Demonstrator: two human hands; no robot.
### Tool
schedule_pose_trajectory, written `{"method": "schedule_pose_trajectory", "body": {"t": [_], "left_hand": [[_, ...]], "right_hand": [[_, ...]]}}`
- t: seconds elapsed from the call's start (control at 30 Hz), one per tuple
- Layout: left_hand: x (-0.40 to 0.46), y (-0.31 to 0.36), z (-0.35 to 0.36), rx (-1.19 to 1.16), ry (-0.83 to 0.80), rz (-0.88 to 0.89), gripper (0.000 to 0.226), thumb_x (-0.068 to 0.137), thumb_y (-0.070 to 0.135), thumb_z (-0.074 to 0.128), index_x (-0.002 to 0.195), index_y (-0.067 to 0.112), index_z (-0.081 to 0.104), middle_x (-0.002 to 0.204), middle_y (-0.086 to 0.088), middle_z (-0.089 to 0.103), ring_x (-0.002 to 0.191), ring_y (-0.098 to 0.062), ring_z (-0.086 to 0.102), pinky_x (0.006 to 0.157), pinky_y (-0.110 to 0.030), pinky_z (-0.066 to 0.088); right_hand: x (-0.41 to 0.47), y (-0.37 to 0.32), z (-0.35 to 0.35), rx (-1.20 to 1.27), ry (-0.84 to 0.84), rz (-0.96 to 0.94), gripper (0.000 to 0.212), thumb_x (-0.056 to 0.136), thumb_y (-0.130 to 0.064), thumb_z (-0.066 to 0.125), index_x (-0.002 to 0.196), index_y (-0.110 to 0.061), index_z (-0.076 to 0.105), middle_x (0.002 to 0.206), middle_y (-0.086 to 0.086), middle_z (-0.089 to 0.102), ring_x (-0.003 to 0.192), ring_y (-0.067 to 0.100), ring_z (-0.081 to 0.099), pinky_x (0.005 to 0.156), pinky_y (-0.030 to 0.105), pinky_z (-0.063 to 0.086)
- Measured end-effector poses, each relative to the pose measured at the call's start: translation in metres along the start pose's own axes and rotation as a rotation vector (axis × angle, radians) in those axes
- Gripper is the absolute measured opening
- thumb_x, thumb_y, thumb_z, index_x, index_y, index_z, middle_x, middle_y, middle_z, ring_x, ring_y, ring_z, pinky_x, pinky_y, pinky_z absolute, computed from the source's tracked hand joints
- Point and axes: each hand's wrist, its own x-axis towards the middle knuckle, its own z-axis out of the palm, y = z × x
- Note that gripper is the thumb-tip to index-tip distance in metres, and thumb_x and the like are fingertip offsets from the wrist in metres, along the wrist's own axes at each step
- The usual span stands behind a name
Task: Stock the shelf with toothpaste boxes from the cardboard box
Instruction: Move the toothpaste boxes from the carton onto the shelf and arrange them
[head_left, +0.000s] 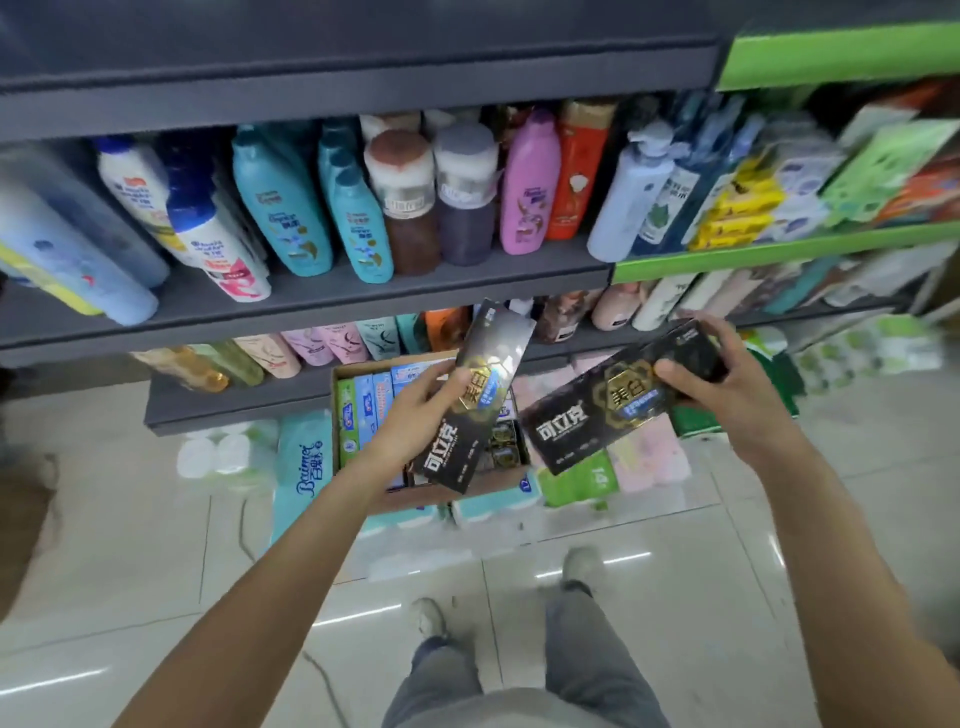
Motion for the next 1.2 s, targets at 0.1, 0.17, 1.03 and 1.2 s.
{"method": "schedule_pose_trajectory", "body": {"t": [0.1, 0.17, 1.03, 1.2], "left_hand": [[0.012, 0.034, 0.012, 0.023, 0.056, 0.075, 0.043, 0.094, 0.040, 0.048, 0.131, 0.020, 0.052, 0.125, 0.008, 0.056, 0.120, -0.011, 0.051, 0.101, -0.023, 0.034], [0.017, 0.067, 0.028, 0.043, 0.104, 0.131, 0.038, 0.096, 0.035, 0.045, 0.131, 0.020, 0.050, 0.119, 0.012, 0.052, 0.116, -0.005, 0.048, 0.093, -0.015, 0.031], [0.157, 0.375, 0.100, 1.262, 0.613, 0.677, 0.063, 0.078, 0.059, 0.058, 0.134, 0.032, 0.048, 0.124, 0.004, 0.050, 0.107, -0.022, 0.056, 0.077, -0.037, 0.047], [0.201, 0.384, 0.103, 1.283, 0.628, 0.718, 0.058, 0.082, 0.053, 0.059, 0.134, 0.029, 0.049, 0.127, -0.001, 0.052, 0.115, -0.024, 0.048, 0.090, -0.038, 0.038]], "right_hand": [[0.015, -0.016, -0.045, -0.002, 0.080, -0.075, 0.063, 0.056, -0.051, 0.079, 0.114, -0.050, 0.054, 0.120, -0.001, 0.060, 0.096, 0.008, 0.065, 0.066, 0.024, 0.058], [0.032, -0.027, -0.073, 0.009, 0.099, -0.137, 0.062, 0.059, -0.055, 0.079, 0.115, -0.049, 0.054, 0.122, -0.003, 0.059, 0.102, 0.013, 0.064, 0.073, 0.028, 0.058], [0.411, -0.238, -0.185, -0.978, 0.234, -0.690, 0.039, 0.083, -0.037, 0.068, 0.111, -0.020, 0.048, 0.107, 0.011, 0.063, 0.111, 0.037, 0.048, 0.085, 0.041, 0.039], [0.463, -0.239, -0.157, -1.038, 0.172, -0.609, 0.037, 0.088, -0.014, 0.062, 0.124, -0.017, 0.051, 0.138, 0.019, 0.044, 0.127, 0.038, 0.040, 0.103, 0.038, 0.033]]}}
